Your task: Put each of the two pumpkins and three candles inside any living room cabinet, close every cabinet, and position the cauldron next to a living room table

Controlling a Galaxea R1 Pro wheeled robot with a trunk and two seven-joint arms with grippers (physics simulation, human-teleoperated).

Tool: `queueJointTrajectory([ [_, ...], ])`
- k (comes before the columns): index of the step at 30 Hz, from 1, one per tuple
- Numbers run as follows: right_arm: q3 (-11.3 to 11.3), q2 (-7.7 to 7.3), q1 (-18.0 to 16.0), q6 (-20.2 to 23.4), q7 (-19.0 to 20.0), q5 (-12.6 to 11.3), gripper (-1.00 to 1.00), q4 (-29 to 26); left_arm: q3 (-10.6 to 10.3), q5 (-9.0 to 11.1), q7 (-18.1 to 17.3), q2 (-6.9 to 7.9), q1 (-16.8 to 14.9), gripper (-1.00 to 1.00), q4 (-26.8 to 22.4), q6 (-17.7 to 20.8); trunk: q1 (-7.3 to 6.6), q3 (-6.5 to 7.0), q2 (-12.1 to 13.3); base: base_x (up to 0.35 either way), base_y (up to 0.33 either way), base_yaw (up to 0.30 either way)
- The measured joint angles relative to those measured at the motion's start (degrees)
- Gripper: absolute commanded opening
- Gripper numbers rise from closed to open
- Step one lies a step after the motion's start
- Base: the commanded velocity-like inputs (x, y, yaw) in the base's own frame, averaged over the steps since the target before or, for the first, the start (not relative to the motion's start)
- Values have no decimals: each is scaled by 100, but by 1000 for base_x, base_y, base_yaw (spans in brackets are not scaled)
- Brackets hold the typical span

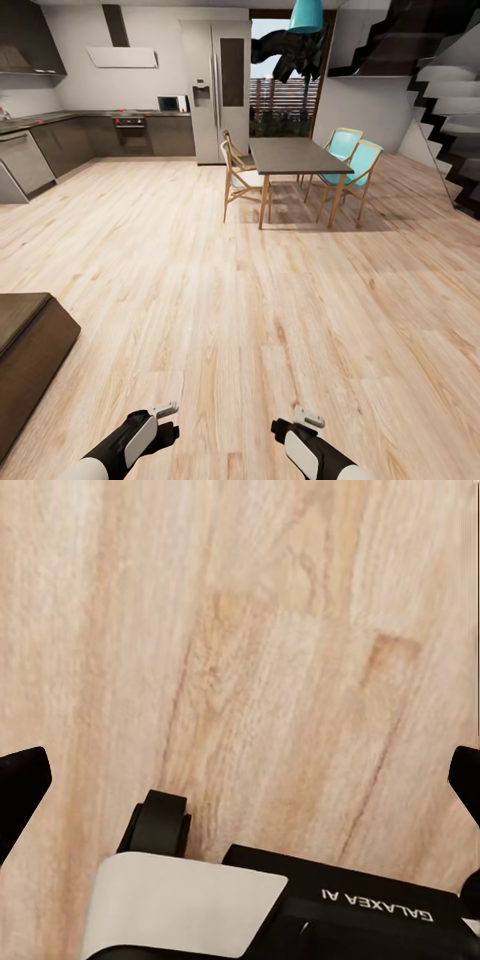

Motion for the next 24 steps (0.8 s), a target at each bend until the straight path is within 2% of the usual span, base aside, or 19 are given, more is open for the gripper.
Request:
queueJointTrajectory([
  [7,-2,5,0,5,0,-24,100,0,0,0,-3,-6,0,100,5,0,-2,67,0,200,0,0],
  [14,-3,16,0,9,-3,-43,100,-2,0,-1,-1,-2,0,100,6,0,-2,130,0,317,0,0],
  [24,-1,39,0,9,-8,-42,100,-10,0,-7,-1,-1,0,100,6,0,-2,141,0,334,0,0],
])
